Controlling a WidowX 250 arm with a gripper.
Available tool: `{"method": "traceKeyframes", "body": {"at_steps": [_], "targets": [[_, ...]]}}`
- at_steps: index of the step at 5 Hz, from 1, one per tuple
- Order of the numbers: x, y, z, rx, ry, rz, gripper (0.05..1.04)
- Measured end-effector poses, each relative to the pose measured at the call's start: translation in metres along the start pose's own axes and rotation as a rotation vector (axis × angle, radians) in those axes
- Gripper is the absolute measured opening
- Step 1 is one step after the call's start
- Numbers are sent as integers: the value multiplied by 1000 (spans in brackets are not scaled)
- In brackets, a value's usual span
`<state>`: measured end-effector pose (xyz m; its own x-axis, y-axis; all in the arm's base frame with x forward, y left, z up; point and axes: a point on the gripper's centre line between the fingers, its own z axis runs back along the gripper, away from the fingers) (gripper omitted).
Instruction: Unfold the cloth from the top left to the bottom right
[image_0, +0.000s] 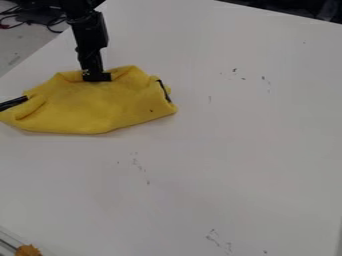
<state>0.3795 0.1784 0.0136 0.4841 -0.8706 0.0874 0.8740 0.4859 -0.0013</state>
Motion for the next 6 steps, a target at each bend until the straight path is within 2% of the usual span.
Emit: {"method": "traceKeyframes", "body": {"at_steps": [1,2,4,6], "targets": [[0,-11,3,-5,7,22,67],[3,-17,17,4,11,43,67],[16,-44,57,64,12,89,67],[25,-91,57,-18,-11,142,67]]}}
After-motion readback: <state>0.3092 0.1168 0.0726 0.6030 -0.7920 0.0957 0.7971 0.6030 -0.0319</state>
